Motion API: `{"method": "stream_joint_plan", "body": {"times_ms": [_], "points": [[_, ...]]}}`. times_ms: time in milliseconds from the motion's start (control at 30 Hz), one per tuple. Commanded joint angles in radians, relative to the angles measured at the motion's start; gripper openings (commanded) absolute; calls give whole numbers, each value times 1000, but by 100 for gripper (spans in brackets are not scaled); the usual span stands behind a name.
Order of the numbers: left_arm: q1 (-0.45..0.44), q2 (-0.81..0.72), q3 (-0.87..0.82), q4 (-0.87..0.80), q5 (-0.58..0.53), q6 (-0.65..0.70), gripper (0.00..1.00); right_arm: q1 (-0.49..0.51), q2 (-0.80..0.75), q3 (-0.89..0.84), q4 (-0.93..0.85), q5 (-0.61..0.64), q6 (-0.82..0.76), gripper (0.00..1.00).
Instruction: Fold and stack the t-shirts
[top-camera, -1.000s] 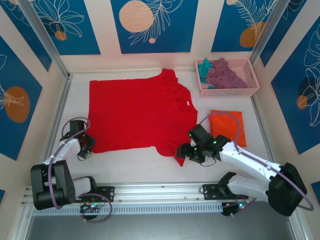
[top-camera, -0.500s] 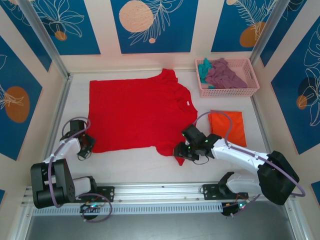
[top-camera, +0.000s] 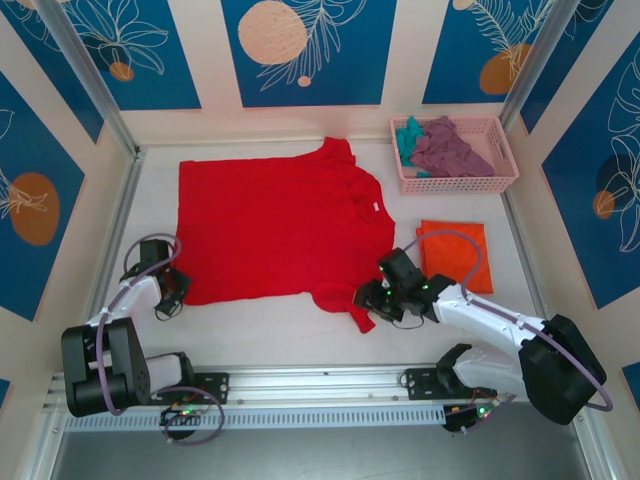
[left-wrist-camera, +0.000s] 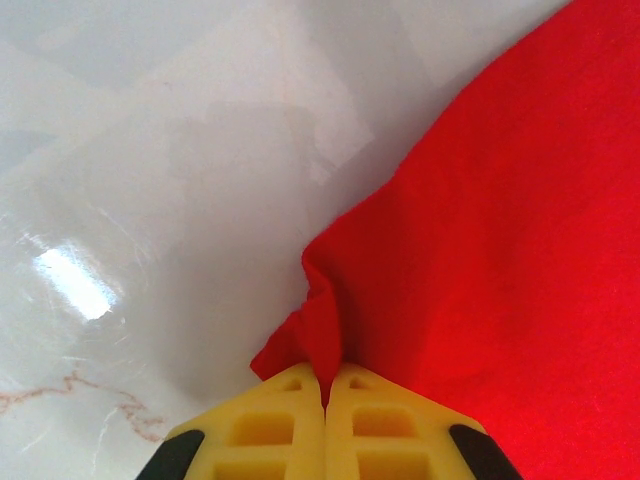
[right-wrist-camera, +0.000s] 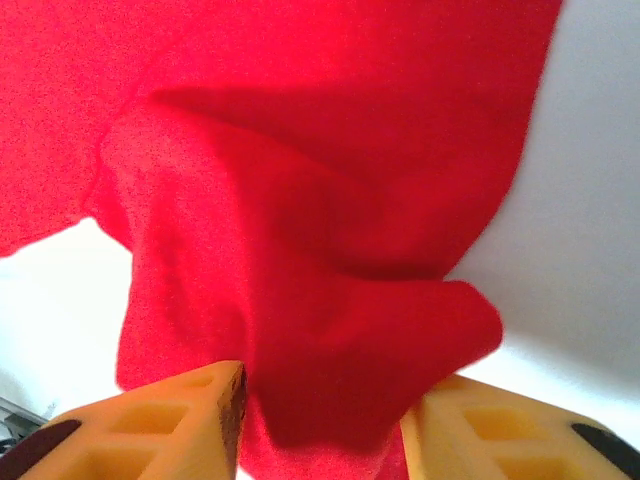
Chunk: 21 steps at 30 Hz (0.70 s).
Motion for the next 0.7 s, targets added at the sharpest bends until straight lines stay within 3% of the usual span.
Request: {"method": "stream_joint_plan", "body": {"times_ms": [0,133,500,667], "points": [[10,-7,6,-11,8,23,0,-4,17,-8,60,-39,60,32],[10,-15,6,-17,5,27,0,3,-22,5,-10,2,58,0],[11,-168,0,-158,-47,19,0,147,-255,15,-248,118,147,0],[11,-193,36,-165,-11,-9,0,80,-213,103,-200,120,34,0]]}}
